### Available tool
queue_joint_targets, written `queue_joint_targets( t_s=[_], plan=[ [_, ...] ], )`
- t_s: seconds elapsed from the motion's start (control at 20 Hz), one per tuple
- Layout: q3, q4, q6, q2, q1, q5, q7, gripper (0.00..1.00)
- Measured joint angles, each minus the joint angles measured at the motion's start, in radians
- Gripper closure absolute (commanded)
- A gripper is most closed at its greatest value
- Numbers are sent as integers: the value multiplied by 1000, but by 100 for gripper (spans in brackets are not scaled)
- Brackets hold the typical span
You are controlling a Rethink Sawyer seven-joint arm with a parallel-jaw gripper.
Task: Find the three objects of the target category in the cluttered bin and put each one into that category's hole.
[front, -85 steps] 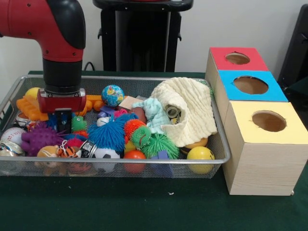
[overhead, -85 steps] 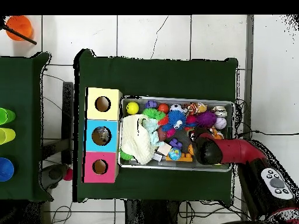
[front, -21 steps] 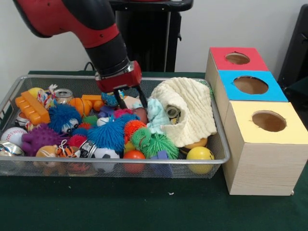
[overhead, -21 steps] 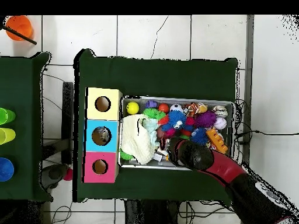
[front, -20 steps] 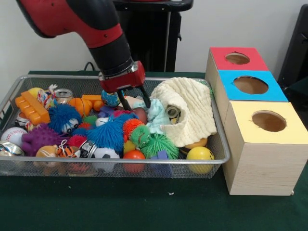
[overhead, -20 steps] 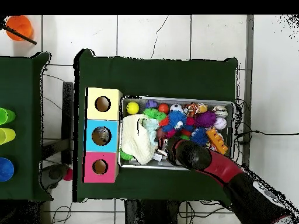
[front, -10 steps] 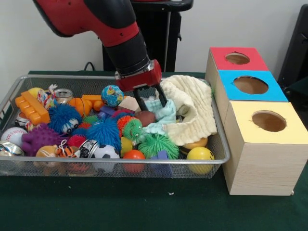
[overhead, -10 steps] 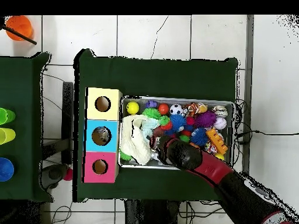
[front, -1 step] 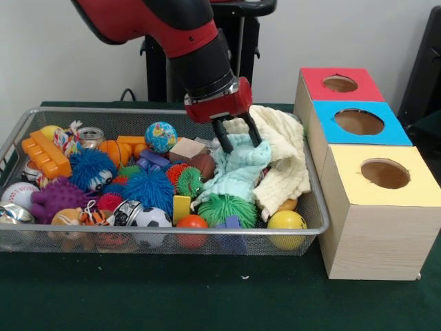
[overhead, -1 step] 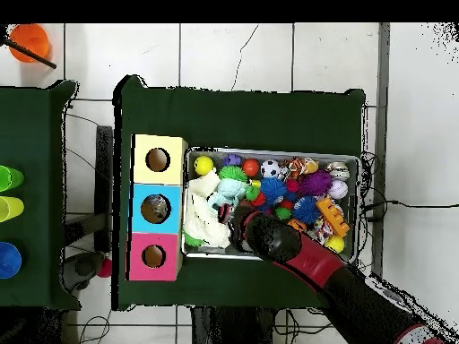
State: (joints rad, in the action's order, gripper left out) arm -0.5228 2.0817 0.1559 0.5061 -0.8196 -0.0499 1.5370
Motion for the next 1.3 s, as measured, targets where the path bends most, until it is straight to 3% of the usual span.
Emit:
queue_joint_targets(
  t_s=[0.3, 0.6, 0.8, 1.0, 1.15, 1.3],
  plan=[
    [-44, 34, -9, 19, 5, -48, 54, 0],
    [-37, 39, -9, 26, 35, -60, 70, 0],
    [45, 14, -10, 35, 122, -61, 70, 0],
    [177, -64, -11, 37, 243, -61, 70, 0],
    [293, -145, -10, -1, 368, -60, 70, 0],
    [355, -196, -10, -36, 438, -60, 70, 0]
  ],
)
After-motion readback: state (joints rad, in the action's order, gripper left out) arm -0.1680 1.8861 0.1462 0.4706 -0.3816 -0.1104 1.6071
